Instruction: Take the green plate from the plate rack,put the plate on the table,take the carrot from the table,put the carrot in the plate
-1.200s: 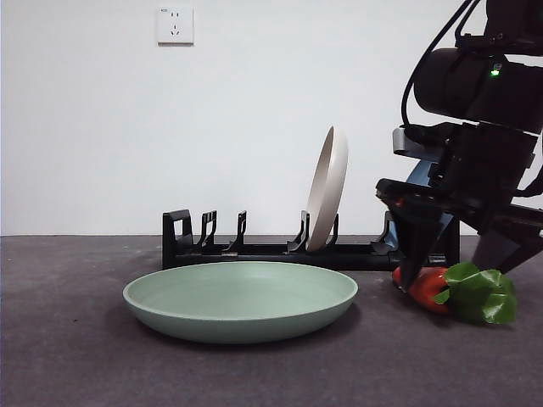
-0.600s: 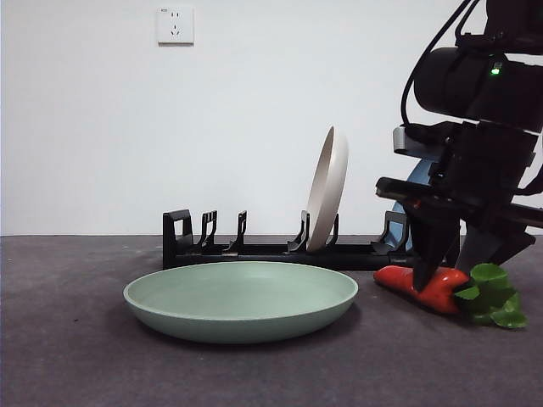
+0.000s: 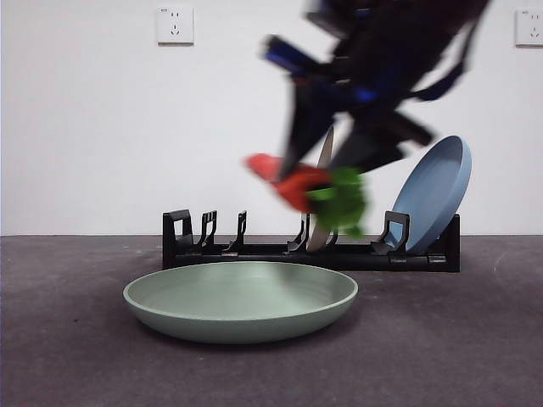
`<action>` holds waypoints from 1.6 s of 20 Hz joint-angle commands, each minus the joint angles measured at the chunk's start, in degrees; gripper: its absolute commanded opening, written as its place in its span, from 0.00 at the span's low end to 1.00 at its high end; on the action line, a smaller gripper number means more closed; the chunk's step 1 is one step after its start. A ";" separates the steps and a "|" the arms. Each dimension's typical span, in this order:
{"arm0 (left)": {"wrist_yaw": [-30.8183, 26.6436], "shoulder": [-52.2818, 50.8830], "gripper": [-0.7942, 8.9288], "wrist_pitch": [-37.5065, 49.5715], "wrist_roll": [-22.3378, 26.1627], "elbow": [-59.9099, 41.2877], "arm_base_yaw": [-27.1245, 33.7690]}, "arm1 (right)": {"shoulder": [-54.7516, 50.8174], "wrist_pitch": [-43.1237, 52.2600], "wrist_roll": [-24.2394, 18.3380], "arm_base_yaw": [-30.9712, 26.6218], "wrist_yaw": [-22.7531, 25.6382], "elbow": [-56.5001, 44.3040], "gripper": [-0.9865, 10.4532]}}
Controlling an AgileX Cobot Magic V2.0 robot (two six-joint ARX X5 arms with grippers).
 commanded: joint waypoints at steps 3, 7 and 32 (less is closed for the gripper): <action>0.09 -0.11 0.25 -1.92 -0.22 -0.04 -0.02 | 9.01 6.10 3.26 2.32 0.24 -0.33 0.07; 0.07 -0.11 0.25 -2.49 -0.22 -0.04 -0.02 | 14.49 7.45 3.30 2.32 0.44 -0.33 0.07; 0.24 -0.11 0.24 -13.11 0.00 -0.04 -0.02 | -23.08 -33.46 1.29 7.04 -0.26 0.11 0.50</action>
